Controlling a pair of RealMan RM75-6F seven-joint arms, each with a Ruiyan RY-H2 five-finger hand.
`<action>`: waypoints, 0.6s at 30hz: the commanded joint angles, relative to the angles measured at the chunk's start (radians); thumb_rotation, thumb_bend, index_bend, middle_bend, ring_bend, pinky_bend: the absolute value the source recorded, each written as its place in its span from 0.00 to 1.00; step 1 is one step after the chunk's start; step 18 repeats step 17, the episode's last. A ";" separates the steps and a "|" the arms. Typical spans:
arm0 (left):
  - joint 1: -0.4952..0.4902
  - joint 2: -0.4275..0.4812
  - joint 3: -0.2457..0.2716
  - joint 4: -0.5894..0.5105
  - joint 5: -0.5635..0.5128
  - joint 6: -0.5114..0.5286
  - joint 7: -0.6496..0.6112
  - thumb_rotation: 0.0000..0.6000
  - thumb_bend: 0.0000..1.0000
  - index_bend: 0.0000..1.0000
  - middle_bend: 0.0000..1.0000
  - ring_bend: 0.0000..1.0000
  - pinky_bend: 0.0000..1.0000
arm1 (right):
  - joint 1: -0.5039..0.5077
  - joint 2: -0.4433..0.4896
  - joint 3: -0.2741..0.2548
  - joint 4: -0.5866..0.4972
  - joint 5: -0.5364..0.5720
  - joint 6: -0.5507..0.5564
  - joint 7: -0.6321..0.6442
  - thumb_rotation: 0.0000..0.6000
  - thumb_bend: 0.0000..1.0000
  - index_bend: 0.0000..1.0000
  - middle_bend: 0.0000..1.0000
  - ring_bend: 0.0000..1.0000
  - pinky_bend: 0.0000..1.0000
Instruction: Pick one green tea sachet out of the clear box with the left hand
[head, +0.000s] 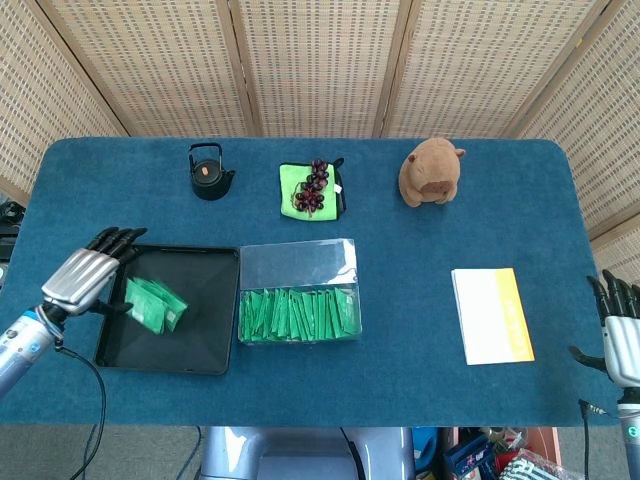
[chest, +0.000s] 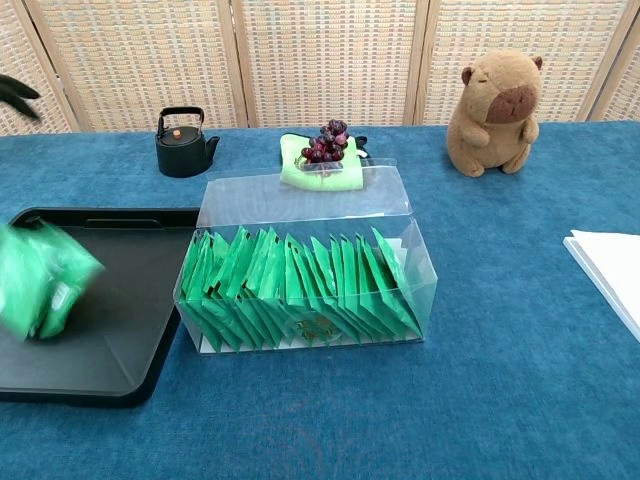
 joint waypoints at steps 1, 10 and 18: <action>0.078 -0.055 -0.008 0.073 0.018 0.114 -0.084 1.00 0.14 0.00 0.00 0.00 0.00 | -0.001 0.002 -0.002 -0.005 -0.006 0.005 0.000 1.00 0.00 0.00 0.00 0.00 0.00; 0.247 -0.184 -0.053 0.078 -0.047 0.352 0.055 1.00 0.14 0.00 0.00 0.00 0.00 | -0.013 0.015 -0.008 -0.021 -0.031 0.033 0.015 1.00 0.00 0.00 0.00 0.00 0.00; 0.315 -0.218 -0.069 0.066 -0.064 0.444 0.143 1.00 0.14 0.00 0.00 0.00 0.00 | -0.021 0.023 -0.009 -0.029 -0.044 0.053 0.026 1.00 0.00 0.00 0.00 0.00 0.00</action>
